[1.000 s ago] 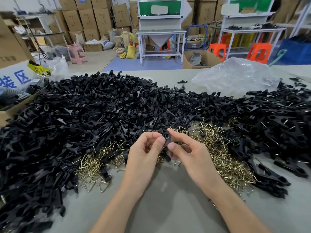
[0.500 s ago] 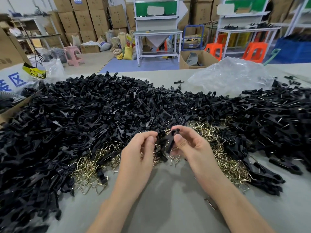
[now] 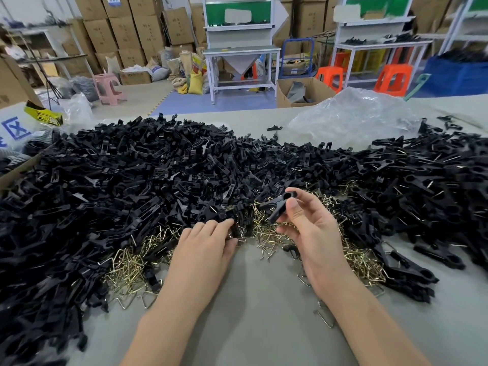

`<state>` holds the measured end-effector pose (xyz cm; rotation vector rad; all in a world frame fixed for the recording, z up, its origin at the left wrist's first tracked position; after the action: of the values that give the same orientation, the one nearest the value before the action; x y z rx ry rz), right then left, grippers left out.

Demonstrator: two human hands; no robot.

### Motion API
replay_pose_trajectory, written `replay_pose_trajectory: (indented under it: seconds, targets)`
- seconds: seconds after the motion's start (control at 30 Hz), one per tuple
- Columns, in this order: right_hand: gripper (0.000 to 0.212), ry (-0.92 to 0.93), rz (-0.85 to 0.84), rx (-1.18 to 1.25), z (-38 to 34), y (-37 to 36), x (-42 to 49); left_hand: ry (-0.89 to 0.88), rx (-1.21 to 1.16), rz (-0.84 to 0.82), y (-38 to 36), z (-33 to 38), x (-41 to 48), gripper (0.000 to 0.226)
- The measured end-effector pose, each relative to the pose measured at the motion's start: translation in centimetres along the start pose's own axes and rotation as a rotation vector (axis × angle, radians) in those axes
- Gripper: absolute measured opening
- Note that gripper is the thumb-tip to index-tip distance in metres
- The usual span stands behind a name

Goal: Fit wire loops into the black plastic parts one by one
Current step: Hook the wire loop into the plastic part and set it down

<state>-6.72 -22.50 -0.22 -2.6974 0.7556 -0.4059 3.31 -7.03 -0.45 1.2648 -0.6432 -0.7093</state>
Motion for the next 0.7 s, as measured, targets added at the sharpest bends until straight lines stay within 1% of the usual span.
replay_pose_trajectory:
  seconds: [0.1, 0.17, 0.23, 0.3, 0.37, 0.43, 0.57, 0.7]
  targets:
    - [0.031, -0.002, 0.0, 0.0, -0.1, -0.04, 0.0, -0.007, -0.218, 0.121, 0.04, -0.28, -0.12, 0.03]
    - [0.032, -0.003, -0.005, -0.011, -0.06, -0.06, 0.02, 0.012, -0.426, 0.234, -0.01, -0.48, -0.07, 0.027]
    - [0.032, -0.003, -0.01, -0.025, 0.01, -0.13, 0.04, 0.029, -0.597, 0.31, -0.04, -0.53, 0.04, 0.024]
    - [0.03, -0.002, -0.018, -0.044, 0.09, -0.14, 0.0, 0.03, -0.73, 0.325, -0.13, -0.41, 0.1, 0.027]
    - [0.026, 0.004, -0.029, -0.06, 0.12, -0.14, -0.09, 0.018, -0.808, 0.31, -0.21, -0.19, 0.08, 0.032]
    - [0.023, 0.008, -0.043, -0.076, 0.12, -0.17, -0.17, 0.003, -0.81, 0.292, -0.33, -0.04, 0.07, 0.031]
    - [0.017, 0.017, -0.065, -0.114, 0.26, -0.21, -0.15, -0.011, -0.666, 0.281, -0.64, 0.07, -0.06, 0.017]
    - [0.017, 0.014, -0.091, -0.139, 0.36, -0.32, -0.18, -0.04, -0.6, 0.304, -0.46, 0.11, -0.01, 0.012]
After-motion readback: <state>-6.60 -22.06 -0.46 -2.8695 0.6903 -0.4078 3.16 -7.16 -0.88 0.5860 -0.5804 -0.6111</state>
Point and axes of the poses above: each hand's wrist, its own x-axis towards the middle knuckle, its own y-axis out of the back of the hand, z = x × y, the point moved 1 cm from there along x, towards the middle knuckle, and after that the axes turned 14 degrees about -z, right-handed, at the moved point
